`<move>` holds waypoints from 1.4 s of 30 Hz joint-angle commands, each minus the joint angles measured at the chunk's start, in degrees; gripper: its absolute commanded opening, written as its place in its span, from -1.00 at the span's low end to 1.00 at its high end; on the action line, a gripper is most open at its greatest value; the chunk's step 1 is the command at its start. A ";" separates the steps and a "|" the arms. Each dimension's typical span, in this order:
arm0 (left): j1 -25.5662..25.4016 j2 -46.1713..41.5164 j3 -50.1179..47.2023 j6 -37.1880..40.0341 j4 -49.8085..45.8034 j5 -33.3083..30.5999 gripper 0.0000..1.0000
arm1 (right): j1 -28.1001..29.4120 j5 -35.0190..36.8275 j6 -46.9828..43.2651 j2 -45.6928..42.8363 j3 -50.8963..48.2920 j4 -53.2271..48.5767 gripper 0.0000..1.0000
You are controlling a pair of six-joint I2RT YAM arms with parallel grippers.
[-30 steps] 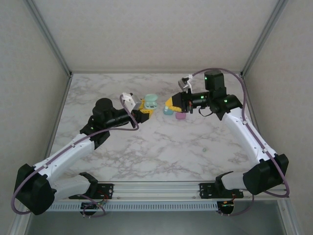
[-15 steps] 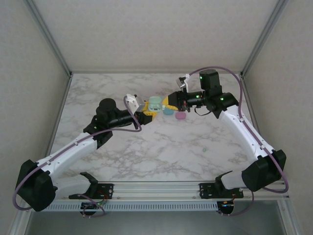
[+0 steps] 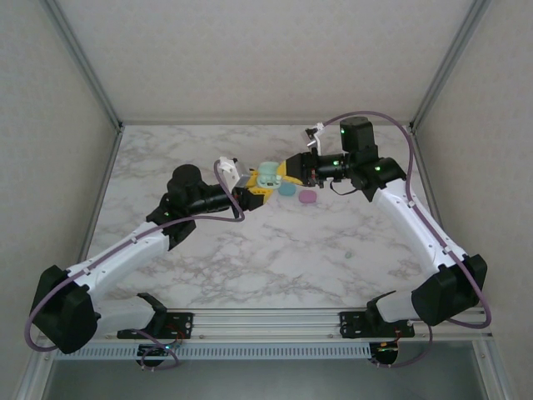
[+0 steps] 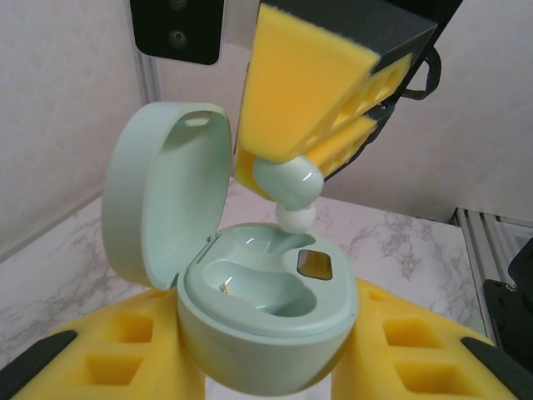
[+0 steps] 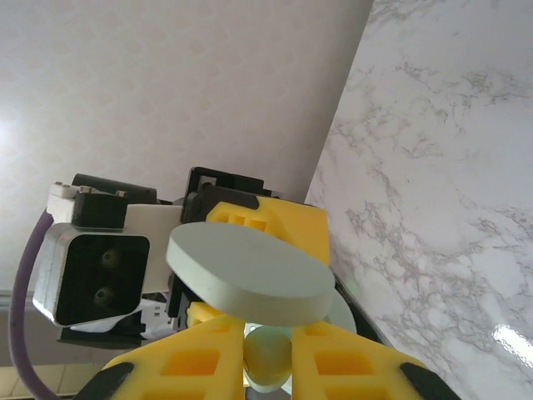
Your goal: Insert the wireless bluetooth earbuds into the charging case
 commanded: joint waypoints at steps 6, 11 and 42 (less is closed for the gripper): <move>-0.80 -0.04 1.83 -2.53 2.92 1.81 -0.59 | 0.76 1.62 -1.94 0.90 -0.65 0.24 -0.63; -1.02 0.51 1.88 -3.72 4.22 1.24 -0.59 | 1.02 1.54 -3.90 1.04 -0.31 -1.75 -0.61; -1.15 -1.14 0.81 -2.53 2.95 -3.10 -0.59 | 1.03 9.53 -5.50 -5.78 2.86 -7.51 -0.08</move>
